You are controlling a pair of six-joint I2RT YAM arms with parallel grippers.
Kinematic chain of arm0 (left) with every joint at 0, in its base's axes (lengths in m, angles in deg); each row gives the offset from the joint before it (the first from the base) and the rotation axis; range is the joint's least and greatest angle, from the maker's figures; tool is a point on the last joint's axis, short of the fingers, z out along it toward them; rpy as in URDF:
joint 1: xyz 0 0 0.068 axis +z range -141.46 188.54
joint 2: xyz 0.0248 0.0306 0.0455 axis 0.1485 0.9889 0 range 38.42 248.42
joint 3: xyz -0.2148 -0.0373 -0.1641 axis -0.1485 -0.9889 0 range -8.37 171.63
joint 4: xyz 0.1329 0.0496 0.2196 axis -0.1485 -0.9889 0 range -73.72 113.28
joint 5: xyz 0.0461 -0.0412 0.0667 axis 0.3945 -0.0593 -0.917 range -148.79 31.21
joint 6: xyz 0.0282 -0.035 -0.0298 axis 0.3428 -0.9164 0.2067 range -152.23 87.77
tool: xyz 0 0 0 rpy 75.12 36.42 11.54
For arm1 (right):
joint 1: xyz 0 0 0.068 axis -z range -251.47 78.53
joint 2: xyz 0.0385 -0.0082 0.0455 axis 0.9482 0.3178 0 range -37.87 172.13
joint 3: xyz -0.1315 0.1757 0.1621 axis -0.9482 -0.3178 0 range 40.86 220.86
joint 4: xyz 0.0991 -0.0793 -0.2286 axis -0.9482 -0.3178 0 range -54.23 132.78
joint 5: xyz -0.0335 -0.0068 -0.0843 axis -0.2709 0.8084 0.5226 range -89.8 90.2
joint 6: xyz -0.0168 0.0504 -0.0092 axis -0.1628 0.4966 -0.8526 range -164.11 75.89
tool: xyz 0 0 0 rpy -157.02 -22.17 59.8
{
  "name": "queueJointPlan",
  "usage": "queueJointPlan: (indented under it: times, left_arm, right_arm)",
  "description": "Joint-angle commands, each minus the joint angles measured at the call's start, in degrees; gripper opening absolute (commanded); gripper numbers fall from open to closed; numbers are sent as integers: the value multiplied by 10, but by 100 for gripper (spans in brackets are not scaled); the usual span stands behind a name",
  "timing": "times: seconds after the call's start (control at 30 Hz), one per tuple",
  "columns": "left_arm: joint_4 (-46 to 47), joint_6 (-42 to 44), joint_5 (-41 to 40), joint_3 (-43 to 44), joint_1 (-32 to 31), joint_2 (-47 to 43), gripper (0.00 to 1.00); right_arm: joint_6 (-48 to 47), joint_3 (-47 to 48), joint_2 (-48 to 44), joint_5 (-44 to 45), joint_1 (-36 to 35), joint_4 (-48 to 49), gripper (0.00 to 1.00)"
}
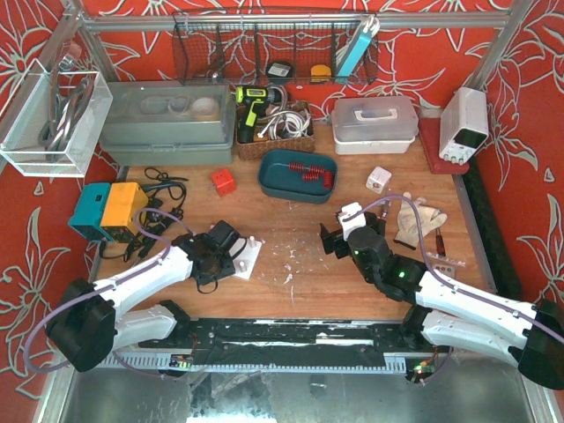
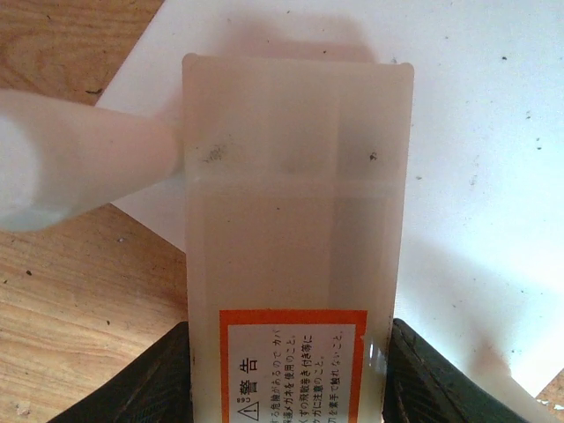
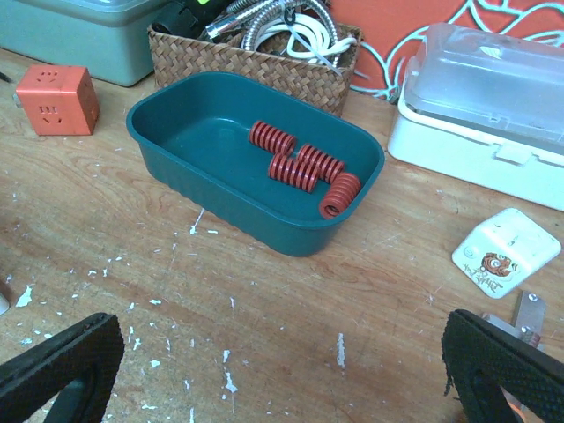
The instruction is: Install the large spring
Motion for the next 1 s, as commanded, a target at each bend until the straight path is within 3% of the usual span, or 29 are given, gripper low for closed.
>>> queueJointPlan:
  times: [0.0,0.17,0.6,0.83,0.97]
  left_arm:
    - [0,11,-1,-3,-4,-10,47]
    - [0,21,3,4,-5,-21,42]
    - [-4,37,12,92,-4,-58,39]
    - [1,56,-56,204,5,20,39]
    - [-6,73,-99,264,56,83,37]
  right_arm:
    - [4,10,-8,20,-1,-10,99]
    - [4,10,-9,19,-1,-10,99]
    - [6,8,-14,18,-2,-9,99]
    - [7,9,-21,19,-1,-13,99]
    - [7,7,-32,20,-1,-15,99]
